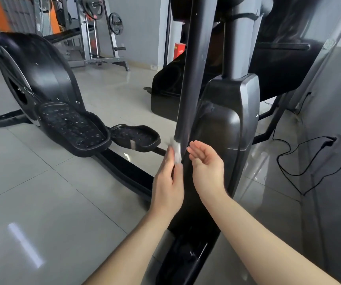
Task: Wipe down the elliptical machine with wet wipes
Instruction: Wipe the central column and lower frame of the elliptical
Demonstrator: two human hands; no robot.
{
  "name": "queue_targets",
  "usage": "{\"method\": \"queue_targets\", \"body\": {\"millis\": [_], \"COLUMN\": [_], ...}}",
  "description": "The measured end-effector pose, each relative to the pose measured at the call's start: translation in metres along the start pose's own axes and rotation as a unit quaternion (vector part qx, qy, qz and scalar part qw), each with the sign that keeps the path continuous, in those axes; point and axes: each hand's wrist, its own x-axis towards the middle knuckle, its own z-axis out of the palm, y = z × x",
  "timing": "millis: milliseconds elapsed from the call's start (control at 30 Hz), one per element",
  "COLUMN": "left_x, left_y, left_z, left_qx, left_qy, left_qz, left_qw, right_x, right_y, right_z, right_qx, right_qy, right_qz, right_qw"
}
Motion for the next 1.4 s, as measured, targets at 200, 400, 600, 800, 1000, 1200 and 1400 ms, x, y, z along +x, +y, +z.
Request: {"method": "queue_targets", "body": {"millis": [200, 400, 600, 800, 1000, 1200, 1400], "left_x": [-0.020, -0.064, -0.030, -0.057, -0.036, -0.017, -0.018], "left_y": [-0.045, -0.101, -0.070, -0.132, -0.106, -0.072, -0.094], "left_z": [0.024, 0.032, 0.038, 0.037, 0.026, 0.014, 0.020], "left_qx": [0.037, 0.026, 0.016, 0.046, 0.005, -0.016, 0.088], "left_qy": [0.004, -0.065, -0.002, -0.028, 0.073, 0.116, 0.058], "left_qz": [-0.012, -0.147, -0.025, -0.159, -0.144, -0.089, -0.167], "left_qw": [0.999, 0.987, 1.000, 0.986, 0.987, 0.989, 0.980], "right_x": [0.000, -0.012, -0.013, -0.008, -0.010, -0.009, -0.016], "right_y": [0.025, 0.064, 0.080, 0.097, 0.099, 0.090, 0.100], "right_z": [-0.002, 0.004, -0.004, -0.010, -0.009, -0.005, -0.006], "right_qx": [-0.011, -0.043, -0.057, -0.043, -0.030, -0.014, -0.071], "right_qy": [-0.004, -0.026, -0.027, -0.010, -0.023, -0.022, -0.032], "right_qz": [0.007, 0.080, 0.086, 0.126, 0.145, 0.100, 0.122], "right_qw": [1.000, 0.995, 0.994, 0.991, 0.989, 0.995, 0.989]}}
